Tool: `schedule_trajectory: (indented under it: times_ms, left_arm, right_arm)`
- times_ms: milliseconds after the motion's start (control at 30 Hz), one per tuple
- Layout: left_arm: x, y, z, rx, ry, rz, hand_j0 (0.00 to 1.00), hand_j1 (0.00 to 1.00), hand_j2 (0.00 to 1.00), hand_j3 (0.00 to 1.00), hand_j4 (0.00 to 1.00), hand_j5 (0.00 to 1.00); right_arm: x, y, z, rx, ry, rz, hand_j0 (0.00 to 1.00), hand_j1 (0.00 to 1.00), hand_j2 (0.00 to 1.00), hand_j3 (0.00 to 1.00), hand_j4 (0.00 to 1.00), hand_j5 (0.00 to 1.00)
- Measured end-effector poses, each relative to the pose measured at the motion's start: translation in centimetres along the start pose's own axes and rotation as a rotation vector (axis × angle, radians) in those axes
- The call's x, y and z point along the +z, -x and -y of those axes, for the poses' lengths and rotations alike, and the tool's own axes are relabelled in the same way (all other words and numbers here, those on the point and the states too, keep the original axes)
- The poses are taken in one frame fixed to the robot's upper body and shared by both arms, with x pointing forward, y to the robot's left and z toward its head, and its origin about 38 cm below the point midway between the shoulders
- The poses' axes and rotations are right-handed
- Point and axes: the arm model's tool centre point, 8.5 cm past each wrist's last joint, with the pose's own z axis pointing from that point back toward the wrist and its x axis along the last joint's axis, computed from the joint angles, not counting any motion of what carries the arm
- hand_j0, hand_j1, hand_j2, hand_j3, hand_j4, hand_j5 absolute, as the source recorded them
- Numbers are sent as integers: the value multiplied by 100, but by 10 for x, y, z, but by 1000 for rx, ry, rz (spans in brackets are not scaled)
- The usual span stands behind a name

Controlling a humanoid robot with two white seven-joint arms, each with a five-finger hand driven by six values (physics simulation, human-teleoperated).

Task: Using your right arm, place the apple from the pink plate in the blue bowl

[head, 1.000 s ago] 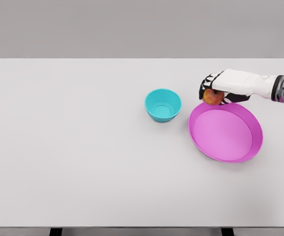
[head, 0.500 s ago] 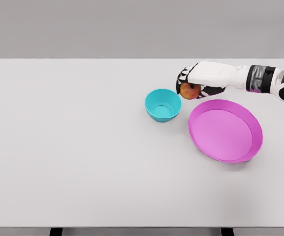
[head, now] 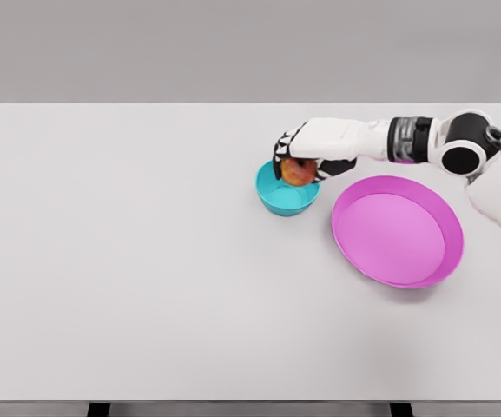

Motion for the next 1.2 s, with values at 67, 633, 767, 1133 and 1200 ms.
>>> schedule_trajectory:
  times_ms: [67,633,767,1133,1200]
  left_arm:
    - [0,0,0,0,0,0,100,100,100,100,100,100]
    - [0,0,0,0,0,0,100,100,100,100,100,100]
    - [0,0,0,0,0,0,100,100,100,100,100,100]
    - [0,0,0,0,0,0,100,100,100,100,100,100]
    - [0,0,0,0,0,0,100,100,100,100,100,100]
  right_arm:
    - [-4,-1,-4,-6,-9,5,41,41,41,41,41,41]
    - [-11,1,-7,-19,-26,5,100,100,100,100,100,100]
    - [8,5,5,1,7,-17,100,100,100,100,100,100]
    - [142,48,-37,-129,146,-276,100,100,100,100,100,100]
    - [149,45,-75,-204,138,-297,100,100,100,100,100,100]
